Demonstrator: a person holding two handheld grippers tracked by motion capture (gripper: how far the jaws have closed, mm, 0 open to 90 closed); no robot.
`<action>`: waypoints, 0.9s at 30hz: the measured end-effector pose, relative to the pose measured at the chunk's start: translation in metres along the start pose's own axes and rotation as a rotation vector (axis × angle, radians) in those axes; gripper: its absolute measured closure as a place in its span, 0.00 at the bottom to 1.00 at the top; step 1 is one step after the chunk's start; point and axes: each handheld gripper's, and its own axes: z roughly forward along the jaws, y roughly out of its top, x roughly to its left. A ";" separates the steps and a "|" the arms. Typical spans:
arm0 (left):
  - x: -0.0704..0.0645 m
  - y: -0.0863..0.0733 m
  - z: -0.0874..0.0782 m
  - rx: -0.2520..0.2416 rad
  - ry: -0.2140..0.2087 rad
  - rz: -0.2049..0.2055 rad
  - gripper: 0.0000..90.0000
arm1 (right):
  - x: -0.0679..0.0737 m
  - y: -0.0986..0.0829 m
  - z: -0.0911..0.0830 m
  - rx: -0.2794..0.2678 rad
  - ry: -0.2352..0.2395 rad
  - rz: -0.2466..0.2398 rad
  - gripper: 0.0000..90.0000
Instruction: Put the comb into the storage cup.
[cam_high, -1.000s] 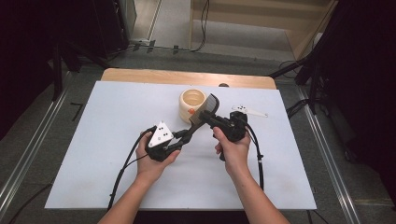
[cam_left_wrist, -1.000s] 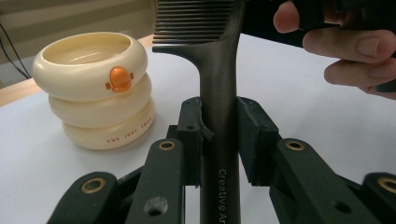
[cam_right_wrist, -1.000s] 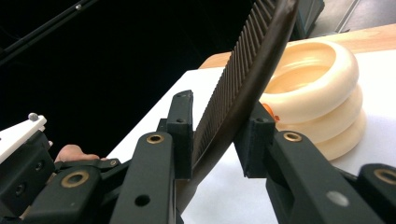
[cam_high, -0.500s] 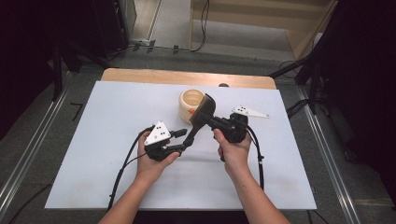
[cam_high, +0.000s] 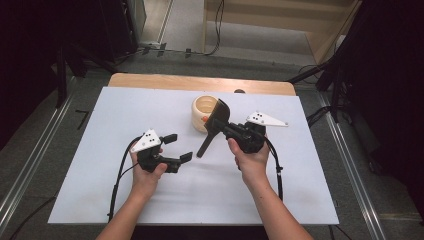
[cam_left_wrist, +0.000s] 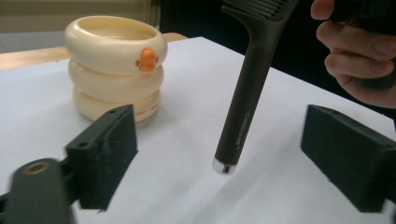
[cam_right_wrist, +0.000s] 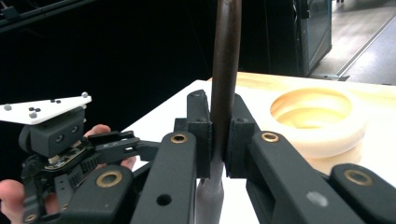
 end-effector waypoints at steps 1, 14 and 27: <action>0.001 -0.001 -0.002 0.000 0.004 0.003 0.10 | 0.000 0.000 0.000 -0.001 0.002 -0.001 0.91; 0.019 -0.013 -0.041 -0.030 0.087 -0.017 0.00 | -0.003 0.008 -0.001 -0.020 0.003 -0.028 0.91; 0.036 -0.027 -0.090 -0.042 0.171 -0.029 0.00 | -0.007 0.017 -0.001 -0.027 0.006 -0.058 0.91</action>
